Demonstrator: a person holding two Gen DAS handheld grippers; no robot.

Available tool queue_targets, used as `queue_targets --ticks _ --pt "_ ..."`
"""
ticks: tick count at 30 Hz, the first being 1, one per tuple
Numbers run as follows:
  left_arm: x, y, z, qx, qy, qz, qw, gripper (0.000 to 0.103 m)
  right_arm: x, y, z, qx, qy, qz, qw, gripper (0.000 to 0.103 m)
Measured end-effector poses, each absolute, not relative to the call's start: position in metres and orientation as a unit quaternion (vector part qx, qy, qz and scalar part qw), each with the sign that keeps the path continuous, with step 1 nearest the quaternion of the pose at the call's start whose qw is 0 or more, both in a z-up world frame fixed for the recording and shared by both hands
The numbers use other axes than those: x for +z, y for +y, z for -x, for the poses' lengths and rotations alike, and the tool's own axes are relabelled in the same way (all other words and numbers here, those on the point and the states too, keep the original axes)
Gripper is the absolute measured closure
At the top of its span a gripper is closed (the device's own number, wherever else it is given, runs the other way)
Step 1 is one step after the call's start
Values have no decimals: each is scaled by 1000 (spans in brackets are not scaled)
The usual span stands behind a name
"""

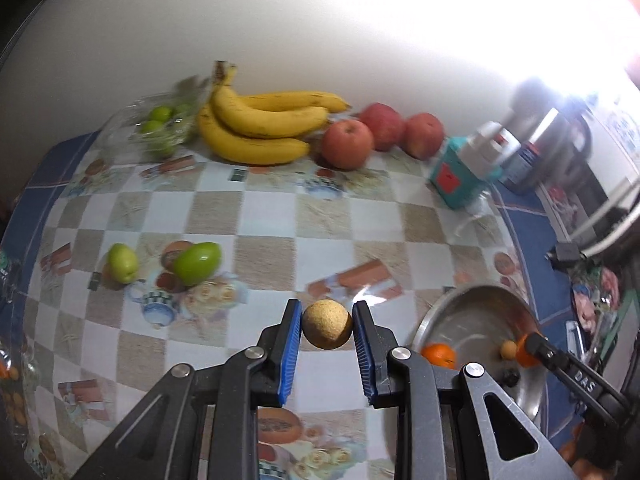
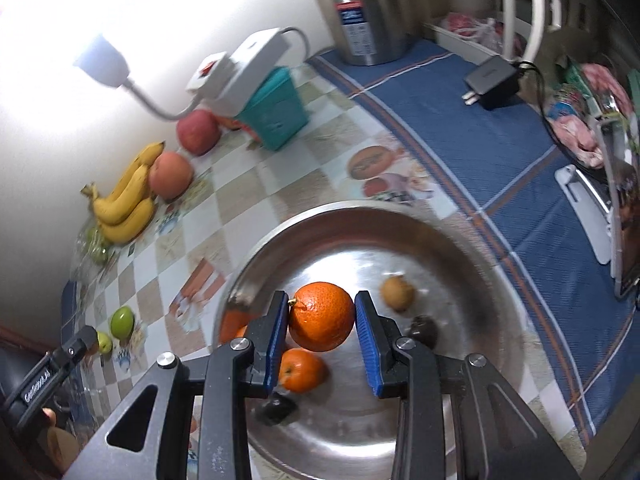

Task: Organize fruits
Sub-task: 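Lower the brown pear and mandarin into the steel plate with both grippers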

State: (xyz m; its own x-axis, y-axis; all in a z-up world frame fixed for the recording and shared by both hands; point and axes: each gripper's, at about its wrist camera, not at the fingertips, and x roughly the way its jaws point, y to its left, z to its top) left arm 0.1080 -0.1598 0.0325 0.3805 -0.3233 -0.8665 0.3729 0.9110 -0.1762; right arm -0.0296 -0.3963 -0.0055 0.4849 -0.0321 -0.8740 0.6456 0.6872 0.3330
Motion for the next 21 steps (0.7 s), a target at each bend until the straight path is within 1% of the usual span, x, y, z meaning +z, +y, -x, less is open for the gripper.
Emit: queue_targets --ticks 10,21 --pt "26 -218 -73 -268 516 -89 808 75 -1 -414 44 -229 445 -336 798 68" --pt "0 -249 -50 -290 536 -144 780 75 -7 -403 37 -207 458 -322 803 68"
